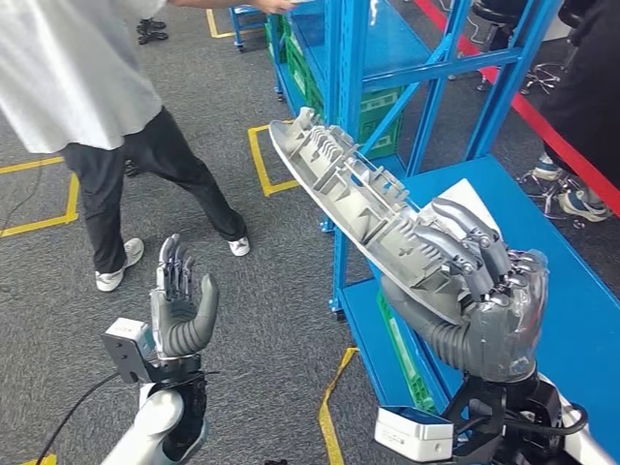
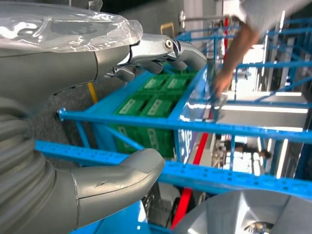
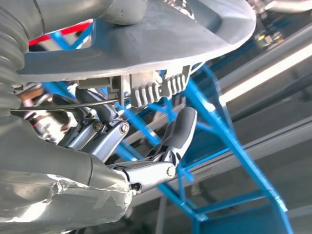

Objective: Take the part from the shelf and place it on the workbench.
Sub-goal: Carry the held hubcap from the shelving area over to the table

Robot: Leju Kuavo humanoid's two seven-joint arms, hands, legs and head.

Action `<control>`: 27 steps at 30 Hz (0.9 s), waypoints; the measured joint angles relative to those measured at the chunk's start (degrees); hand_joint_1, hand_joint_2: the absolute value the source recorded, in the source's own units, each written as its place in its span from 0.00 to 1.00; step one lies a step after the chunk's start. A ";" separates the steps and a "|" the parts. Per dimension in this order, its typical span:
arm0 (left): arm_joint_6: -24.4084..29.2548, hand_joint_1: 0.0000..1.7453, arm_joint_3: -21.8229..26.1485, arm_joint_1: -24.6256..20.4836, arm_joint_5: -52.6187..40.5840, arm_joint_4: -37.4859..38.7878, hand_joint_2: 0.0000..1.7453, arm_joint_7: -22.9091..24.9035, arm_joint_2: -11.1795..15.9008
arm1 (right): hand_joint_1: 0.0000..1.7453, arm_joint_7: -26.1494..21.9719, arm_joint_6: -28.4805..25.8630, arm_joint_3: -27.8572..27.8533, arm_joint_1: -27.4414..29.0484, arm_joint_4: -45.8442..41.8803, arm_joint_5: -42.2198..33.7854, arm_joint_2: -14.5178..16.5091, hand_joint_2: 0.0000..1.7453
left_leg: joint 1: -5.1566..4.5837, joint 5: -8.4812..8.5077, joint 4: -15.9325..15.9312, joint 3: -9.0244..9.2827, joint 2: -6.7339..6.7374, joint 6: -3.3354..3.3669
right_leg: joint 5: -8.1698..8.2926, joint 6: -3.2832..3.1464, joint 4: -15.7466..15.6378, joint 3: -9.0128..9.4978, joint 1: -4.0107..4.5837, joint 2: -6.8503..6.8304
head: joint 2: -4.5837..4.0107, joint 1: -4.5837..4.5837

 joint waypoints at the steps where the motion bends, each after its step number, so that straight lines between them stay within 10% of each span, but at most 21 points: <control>1: -0.07 0.00 0.00 0.04 0.02 0.00 1.00 0.00 0.01 | 1.00 0.07 -0.01 0.00 0.01 0.00 0.00 0.00 1.00 | 0.24 -0.31 2.18 -1.40 0.39 -0.17 | -0.13 -0.03 0.00 0.04 0.06 -0.87 | 0.00 -0.17; 3: -0.28 0.00 0.00 0.05 0.07 0.00 1.00 0.00 0.05 | 1.00 0.25 -0.02 0.00 0.02 0.00 0.00 -0.01 1.00 | 0.62 2.02 -0.07 -0.66 0.97 -0.35 | -0.43 0.11 0.01 0.27 0.09 -2.47 | 0.00 -0.61; 7: -0.80 0.00 0.00 -0.45 0.13 0.01 1.00 0.02 0.04 | 1.00 0.56 -0.11 -0.03 0.04 -0.03 0.02 -0.02 1.00 | 0.01 7.07 -13.47 6.37 4.86 0.35 | -1.42 1.18 0.03 1.11 0.58 -4.88 | 0.00 -1.22; 10: -1.44 0.00 0.00 -0.54 0.19 0.02 1.00 0.02 0.00 | 1.00 0.79 -0.20 -0.10 0.04 -0.05 0.11 -0.02 1.00 | -0.33 6.85 -14.22 6.69 3.35 1.40 | -2.13 2.14 -0.10 1.63 0.47 -6.17 | 0.00 -0.55; 12: -1.80 0.00 -0.01 -0.69 0.21 0.04 1.00 -0.07 -0.04 | 1.00 0.98 -0.26 -0.14 0.09 -0.10 0.20 -0.04 1.00 | -0.13 6.83 -14.63 7.18 2.03 2.13 | -4.13 2.50 2.56 0.74 0.12 -4.16 | 0.00 -0.11; 16: -2.13 0.00 -0.15 -1.02 0.22 0.27 1.00 -0.15 -0.30 | 1.00 1.09 -0.53 -0.17 0.65 -0.15 0.36 -0.11 1.00 | -0.22 6.57 -14.71 7.71 -0.74 2.94 | -9.76 2.45 17.23 -6.85 0.23 0.59 | 0.00 1.34; 18: -2.22 0.00 -0.26 -1.02 0.23 0.42 1.00 -0.16 -0.36 | 1.00 1.13 -0.56 -0.16 1.07 -0.15 0.37 -0.11 1.00 | -0.31 6.43 -14.58 7.93 -2.55 2.97 | -7.37 2.30 16.49 -7.51 0.23 0.96 | 0.00 1.61; 21: -2.21 0.00 -0.34 -1.10 0.23 0.48 1.00 -0.21 -0.46 | 1.00 1.15 -0.63 -0.17 1.33 -0.19 0.39 -0.16 1.00 | -0.32 6.09 -14.05 8.04 -5.18 2.55 | -0.84 1.80 5.27 -3.27 -0.15 4.49 | 0.00 2.12; 23: -2.06 0.00 -0.41 -1.12 0.23 0.52 1.00 -0.31 -0.50 | 1.00 1.12 -0.71 -0.16 1.47 -0.29 0.42 -0.20 1.00 | -0.09 6.21 -13.79 7.39 -6.55 1.92 | -0.15 1.66 1.95 -1.82 -0.24 6.47 | 0.00 2.10; 25: -1.88 0.00 -0.45 -0.99 0.24 0.54 1.00 -0.42 -0.51 | 1.00 1.10 -0.76 -0.15 1.47 -0.37 0.45 -0.19 1.00 | 0.21 6.52 -13.82 6.84 -7.58 1.17 | -0.12 1.38 1.25 -1.41 -0.16 5.36 | 0.00 1.92; 27: -1.79 0.00 -0.46 -0.94 0.22 0.54 1.00 -0.54 -0.50 | 1.00 1.10 -0.77 -0.15 1.51 -0.39 0.55 -0.21 1.00 | -0.07 5.38 -11.84 5.88 -4.99 0.53 | 0.15 0.83 0.48 -0.68 -0.23 3.64 | 0.00 1.30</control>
